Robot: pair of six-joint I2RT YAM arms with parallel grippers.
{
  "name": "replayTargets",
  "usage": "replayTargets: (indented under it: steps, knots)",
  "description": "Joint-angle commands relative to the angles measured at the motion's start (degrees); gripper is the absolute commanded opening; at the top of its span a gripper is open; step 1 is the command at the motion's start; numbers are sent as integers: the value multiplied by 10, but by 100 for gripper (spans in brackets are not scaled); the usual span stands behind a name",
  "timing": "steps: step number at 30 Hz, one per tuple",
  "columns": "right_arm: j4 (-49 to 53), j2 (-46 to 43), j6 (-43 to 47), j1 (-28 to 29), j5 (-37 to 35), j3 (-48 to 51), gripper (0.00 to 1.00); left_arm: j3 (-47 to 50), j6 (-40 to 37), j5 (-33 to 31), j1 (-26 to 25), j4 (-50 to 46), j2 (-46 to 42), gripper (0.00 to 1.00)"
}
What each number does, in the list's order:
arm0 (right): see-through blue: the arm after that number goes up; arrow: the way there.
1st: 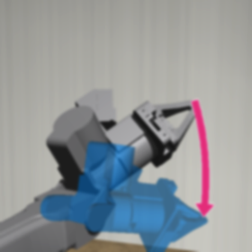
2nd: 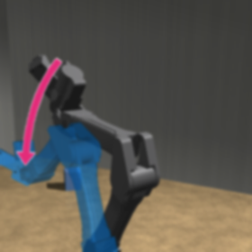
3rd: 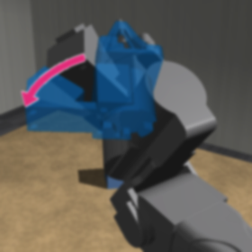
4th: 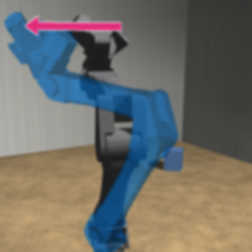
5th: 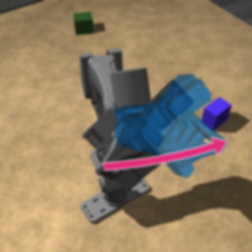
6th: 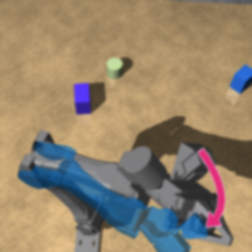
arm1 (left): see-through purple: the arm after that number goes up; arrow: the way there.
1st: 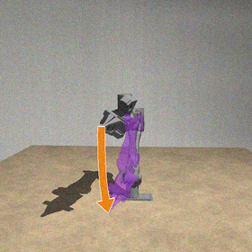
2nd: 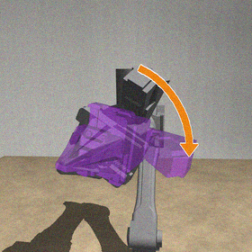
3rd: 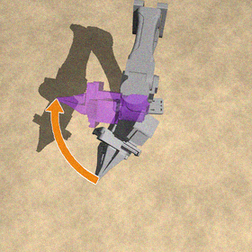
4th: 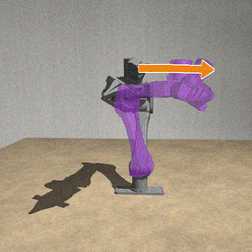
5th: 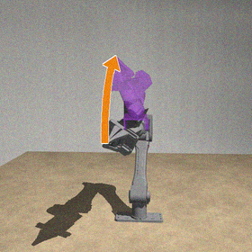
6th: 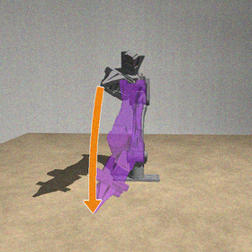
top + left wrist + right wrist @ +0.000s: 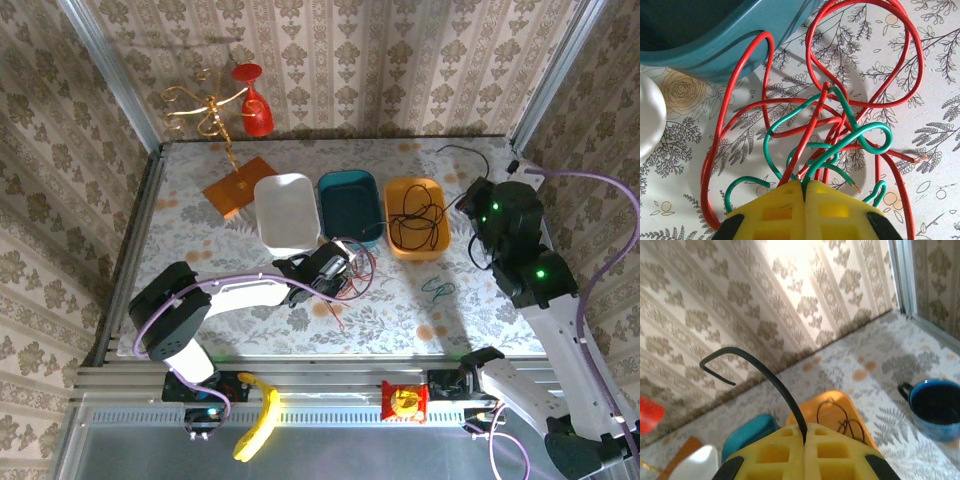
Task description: Untangle the cables
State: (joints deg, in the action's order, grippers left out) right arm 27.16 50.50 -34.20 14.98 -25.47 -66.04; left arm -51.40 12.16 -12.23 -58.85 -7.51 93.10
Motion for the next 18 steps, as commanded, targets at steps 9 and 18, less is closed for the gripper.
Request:
replayTargets:
  steps: [9,18]
  knots:
    - [-67,88,-1,63,-296,12,0,-7,-5,3,-4,-10,-2,0]
    - [-95,220,-7,73,-326,12,0,-11,-6,7,-5,-12,3,0]
